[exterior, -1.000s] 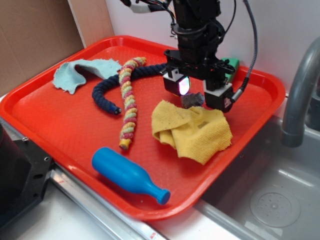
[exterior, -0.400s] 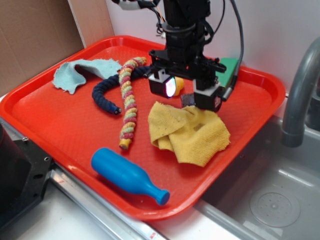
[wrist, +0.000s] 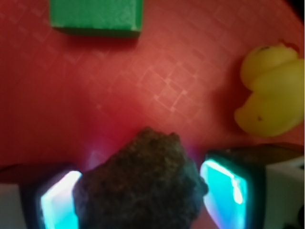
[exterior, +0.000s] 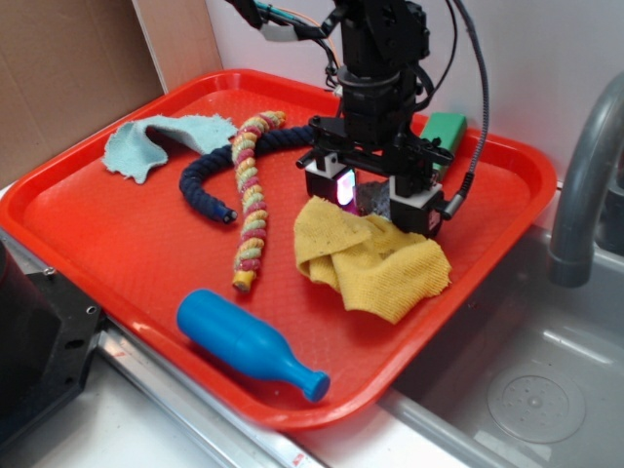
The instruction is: Grab the rock.
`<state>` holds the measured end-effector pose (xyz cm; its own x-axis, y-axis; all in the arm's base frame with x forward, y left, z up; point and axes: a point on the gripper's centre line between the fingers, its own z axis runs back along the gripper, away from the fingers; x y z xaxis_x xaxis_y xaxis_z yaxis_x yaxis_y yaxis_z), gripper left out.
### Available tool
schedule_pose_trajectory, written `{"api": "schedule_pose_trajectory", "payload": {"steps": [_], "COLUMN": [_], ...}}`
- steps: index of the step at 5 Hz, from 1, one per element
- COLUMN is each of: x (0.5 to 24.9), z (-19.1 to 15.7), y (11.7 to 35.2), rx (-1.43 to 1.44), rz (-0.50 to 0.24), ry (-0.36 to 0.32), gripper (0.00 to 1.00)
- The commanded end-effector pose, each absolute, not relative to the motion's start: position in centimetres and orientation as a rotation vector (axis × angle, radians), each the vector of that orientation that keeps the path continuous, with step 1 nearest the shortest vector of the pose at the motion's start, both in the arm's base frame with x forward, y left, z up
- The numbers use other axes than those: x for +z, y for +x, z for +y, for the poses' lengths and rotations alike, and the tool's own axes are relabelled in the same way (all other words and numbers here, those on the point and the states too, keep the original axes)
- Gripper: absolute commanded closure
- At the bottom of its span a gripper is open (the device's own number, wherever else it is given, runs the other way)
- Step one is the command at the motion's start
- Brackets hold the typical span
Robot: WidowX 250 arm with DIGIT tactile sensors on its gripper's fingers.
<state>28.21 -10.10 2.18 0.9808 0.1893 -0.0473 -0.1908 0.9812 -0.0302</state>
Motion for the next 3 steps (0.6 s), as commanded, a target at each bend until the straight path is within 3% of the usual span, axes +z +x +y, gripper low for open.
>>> {"api": "schedule_pose_trajectory", "payload": {"steps": [1,2,3], "x": [4.4,9.4,14.4], "z": [-9.6,-9.4,-8.1], "y": [28.9,27.7,24.6], "rx": [0.170,0.117,0.124], "rz": [0.022,-0.012,-0.053], "ry": [-0.043,0.028,0.042], "gripper": [1.00,1.00,1.00]}}
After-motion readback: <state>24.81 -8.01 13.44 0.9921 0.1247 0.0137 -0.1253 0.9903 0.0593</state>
